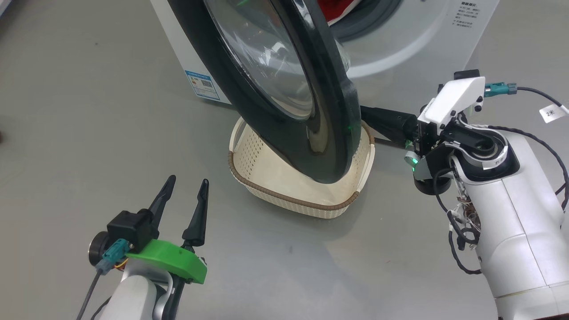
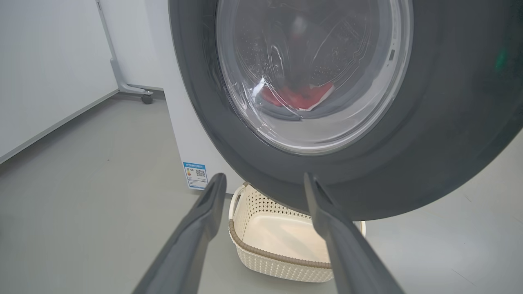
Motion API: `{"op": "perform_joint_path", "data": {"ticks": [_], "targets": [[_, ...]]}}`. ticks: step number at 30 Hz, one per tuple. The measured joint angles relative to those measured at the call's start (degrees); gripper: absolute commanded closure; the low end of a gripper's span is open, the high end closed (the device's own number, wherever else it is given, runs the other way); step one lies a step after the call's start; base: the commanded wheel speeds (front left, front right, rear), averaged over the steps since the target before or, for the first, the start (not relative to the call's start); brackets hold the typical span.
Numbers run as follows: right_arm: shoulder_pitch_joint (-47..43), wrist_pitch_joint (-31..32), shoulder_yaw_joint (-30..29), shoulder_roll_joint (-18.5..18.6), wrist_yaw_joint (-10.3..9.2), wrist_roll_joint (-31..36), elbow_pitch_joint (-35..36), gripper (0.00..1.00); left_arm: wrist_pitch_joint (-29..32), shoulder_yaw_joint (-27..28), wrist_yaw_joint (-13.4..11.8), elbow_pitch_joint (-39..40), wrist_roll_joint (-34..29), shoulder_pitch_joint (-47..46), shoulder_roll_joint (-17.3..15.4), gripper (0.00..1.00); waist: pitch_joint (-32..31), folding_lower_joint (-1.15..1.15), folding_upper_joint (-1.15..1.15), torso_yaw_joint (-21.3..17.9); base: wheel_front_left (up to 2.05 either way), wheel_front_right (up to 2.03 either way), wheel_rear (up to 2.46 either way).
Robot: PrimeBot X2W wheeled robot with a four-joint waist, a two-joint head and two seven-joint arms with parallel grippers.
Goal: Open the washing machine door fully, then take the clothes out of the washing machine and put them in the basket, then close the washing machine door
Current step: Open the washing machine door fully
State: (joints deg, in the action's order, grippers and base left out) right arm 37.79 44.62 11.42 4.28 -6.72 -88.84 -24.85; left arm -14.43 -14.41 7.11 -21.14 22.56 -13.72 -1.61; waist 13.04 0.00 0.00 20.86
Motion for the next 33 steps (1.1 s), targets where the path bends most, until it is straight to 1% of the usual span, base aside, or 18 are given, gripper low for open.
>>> {"op": "perform_joint_path", "data": {"ticks": [11,21,33], "targets": [[-2.6,1.0,4.1,-0.2,-0.02,-0.8,3.3,1.0,0.0,0.1,0.0,0.1,-0.1,0.3,0.0,0.0,-0.1,0.0,0.0,0.1,0.0,0.0,0.0],[-5.0,1.0,8.1,-0.2,-0.08,-3.6,6.5,1.0,0.0,0.1,0.0,0.1,-0.2,0.3,0.0,0.0,-0.3,0.0,0.0,0.1,0.0,0.0,0.0],[-6.5,0.4,11.1,-0.2,-0.51,-5.4,9.3,1.0,0.0,-0.1,0.0,0.1,-0.5,0.6,0.0,0.0,-0.7,0.0,0.0,0.1,0.0,0.0,0.0]]}}
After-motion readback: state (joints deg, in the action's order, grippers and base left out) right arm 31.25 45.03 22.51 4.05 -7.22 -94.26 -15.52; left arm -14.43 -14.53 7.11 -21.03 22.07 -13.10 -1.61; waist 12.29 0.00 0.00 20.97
